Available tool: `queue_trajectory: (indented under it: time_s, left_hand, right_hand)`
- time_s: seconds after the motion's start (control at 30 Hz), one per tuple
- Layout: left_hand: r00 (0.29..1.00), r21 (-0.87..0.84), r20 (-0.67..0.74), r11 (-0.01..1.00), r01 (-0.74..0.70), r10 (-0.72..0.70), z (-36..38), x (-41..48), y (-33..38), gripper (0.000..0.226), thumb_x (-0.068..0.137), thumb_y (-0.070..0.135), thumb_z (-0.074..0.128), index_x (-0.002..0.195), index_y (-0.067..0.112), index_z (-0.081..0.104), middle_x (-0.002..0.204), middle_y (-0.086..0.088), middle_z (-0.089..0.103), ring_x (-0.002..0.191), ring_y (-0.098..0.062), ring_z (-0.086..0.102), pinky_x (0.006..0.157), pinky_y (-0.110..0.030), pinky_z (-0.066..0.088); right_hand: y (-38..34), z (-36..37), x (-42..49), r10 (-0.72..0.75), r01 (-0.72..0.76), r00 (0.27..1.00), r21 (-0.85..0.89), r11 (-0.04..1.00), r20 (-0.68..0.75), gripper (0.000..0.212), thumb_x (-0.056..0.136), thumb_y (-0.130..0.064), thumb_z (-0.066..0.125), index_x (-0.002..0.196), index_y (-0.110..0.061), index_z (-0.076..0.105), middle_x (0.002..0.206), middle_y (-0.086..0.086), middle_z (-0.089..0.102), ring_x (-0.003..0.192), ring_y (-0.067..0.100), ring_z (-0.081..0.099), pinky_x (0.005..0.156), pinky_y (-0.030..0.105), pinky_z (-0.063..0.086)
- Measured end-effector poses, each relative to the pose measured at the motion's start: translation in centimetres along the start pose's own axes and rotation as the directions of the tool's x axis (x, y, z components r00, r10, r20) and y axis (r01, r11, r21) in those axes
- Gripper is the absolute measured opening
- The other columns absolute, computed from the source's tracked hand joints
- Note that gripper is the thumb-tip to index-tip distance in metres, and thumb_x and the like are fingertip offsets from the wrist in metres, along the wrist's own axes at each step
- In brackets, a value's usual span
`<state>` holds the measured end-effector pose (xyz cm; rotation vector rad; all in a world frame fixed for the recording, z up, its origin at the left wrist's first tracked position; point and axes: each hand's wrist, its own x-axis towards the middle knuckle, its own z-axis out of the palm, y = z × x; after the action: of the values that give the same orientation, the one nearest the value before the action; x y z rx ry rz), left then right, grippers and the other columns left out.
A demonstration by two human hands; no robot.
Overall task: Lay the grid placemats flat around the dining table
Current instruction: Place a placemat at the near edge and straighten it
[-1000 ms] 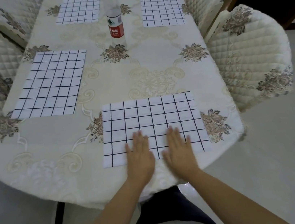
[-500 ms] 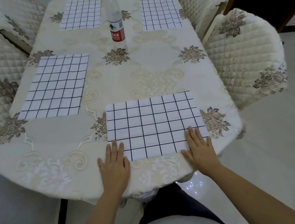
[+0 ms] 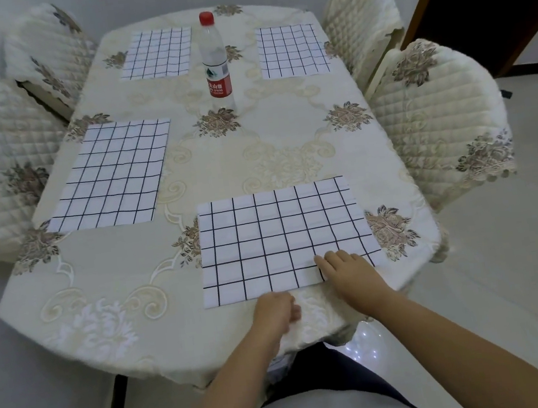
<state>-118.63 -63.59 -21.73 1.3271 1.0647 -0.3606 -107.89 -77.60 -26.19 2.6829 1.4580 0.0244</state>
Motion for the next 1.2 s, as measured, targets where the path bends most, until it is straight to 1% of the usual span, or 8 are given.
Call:
queue_trajectory:
  time_s: [0.13, 0.27, 0.5, 0.63, 0.7, 0.83, 1.0, 1.2]
  left_hand:
    - [0.942, -0.346, 0.271, 0.894, 0.286, -0.196, 0.2, 0.4, 0.6, 0.028, 0.094, 0.013, 0.035, 0.115, -0.002, 0.047, 0.112, -0.017, 0.06, 0.101, -0.028, 0.059, 0.094, -0.037, 0.04]
    - [0.964, -0.595, 0.195, 0.76, 0.262, -0.18, 1.5, 0.6, 1.6, 0.022, 0.093, 0.008, 0.036, 0.111, -0.003, 0.039, 0.132, -0.025, 0.048, 0.121, -0.033, 0.049, 0.106, -0.041, 0.033]
    - [0.98, -0.714, 0.027, 0.682, 0.157, -0.197, 3.3, 2.0, 2.5, 0.033, 0.092, 0.013, 0.045, 0.124, 0.003, 0.048, 0.128, -0.016, 0.052, 0.118, -0.025, 0.054, 0.1, -0.037, 0.04]
    - [0.988, -0.602, -0.032, 0.792, 0.101, -0.15, 4.0, 3.4, 2.8, 0.023, 0.094, 0.017, 0.046, 0.111, 0.004, 0.053, 0.105, -0.012, 0.06, 0.083, -0.016, 0.062, 0.072, -0.029, 0.045]
    - [0.983, -0.516, -0.134, 0.856, 0.04, -0.127, 4.3, 3.8, 4.0, 0.013, 0.091, 0.016, 0.048, 0.091, 0.005, 0.054, 0.093, -0.012, 0.061, 0.071, -0.014, 0.057, 0.058, -0.027, 0.038]
    - [0.966, -0.293, -0.256, 0.949, -0.114, 0.037, 4.8, 3.1, 9.1, 0.021, 0.088, 0.014, 0.048, 0.069, 0.009, 0.039, 0.069, -0.006, 0.038, 0.059, -0.016, 0.032, 0.054, -0.027, 0.026]
    - [0.897, -0.022, -0.251, 0.925, -0.38, 0.363, 5.5, 1.6, 17.0, 0.032, 0.087, 0.013, 0.049, 0.062, 0.013, 0.03, 0.06, 0.0, 0.028, 0.052, -0.015, 0.027, 0.05, -0.027, 0.022]
    - [0.892, -0.113, -0.031, 0.885, -0.452, 0.451, 6.0, 1.6, 25.0, 0.01, 0.086, 0.011, 0.048, 0.076, 0.011, 0.049, 0.079, -0.006, 0.048, 0.079, -0.022, 0.049, 0.078, -0.04, 0.049]
  right_hand:
    - [-0.4, -0.7, 0.6, 0.046, -0.047, 0.995, 0.005, 0.999, 0.086, 0.057, 0.024, 0.001, 0.079, 0.073, -0.01, 0.053, 0.065, 0.005, 0.055, 0.05, 0.021, 0.053, 0.036, 0.024, 0.035]
    - [-0.6, -1.6, 1.4, 0.089, -0.094, 0.985, 0.03, 0.995, 0.147, 0.046, 0.019, -0.001, 0.079, 0.057, -0.012, 0.057, 0.058, 0.005, 0.054, 0.045, 0.02, 0.052, 0.033, 0.02, 0.03]
    - [-0.1, -1.8, 2.4, 0.125, -0.148, 0.974, 0.112, 0.983, 0.192, 0.041, 0.024, -0.003, 0.081, 0.052, -0.012, 0.053, 0.055, 0.004, 0.051, 0.041, 0.019, 0.05, 0.034, 0.02, 0.014]
    - [0.9, -2.8, 3.5, 0.108, -0.163, 0.968, 0.245, 0.956, 0.225, 0.024, 0.078, 0.004, 0.051, 0.099, -0.004, 0.058, 0.103, 0.013, 0.055, 0.09, 0.032, 0.056, 0.055, 0.027, 0.027]
    - [1.5, -3.3, 4.1, 0.133, -0.268, 0.93, 0.384, 0.884, 0.343, 0.033, 0.086, 0.001, 0.041, 0.114, -0.009, 0.055, 0.115, 0.009, 0.052, 0.103, 0.028, 0.052, 0.068, 0.027, 0.032]
    - [3.9, -5.2, 5.7, 0.226, -0.392, 0.918, 0.651, 0.65, 0.327, 0.035, 0.089, -0.001, 0.036, 0.114, -0.008, 0.06, 0.117, 0.008, 0.057, 0.104, 0.023, 0.054, 0.081, 0.028, 0.042]
    - [8.5, -8.0, 8.5, 0.264, -0.464, 0.875, 0.858, 0.222, 0.406, 0.025, 0.091, -0.008, 0.044, 0.108, -0.014, 0.061, 0.1, -0.004, 0.059, 0.083, 0.005, 0.053, 0.067, 0.015, 0.038]
    - [14.4, -10.1, 11.8, 0.217, -0.451, 0.873, 0.893, 0.019, 0.436, 0.033, 0.096, -0.023, 0.048, 0.127, -0.015, 0.051, 0.116, -0.005, 0.054, 0.108, 0.013, 0.051, 0.081, 0.023, 0.041]
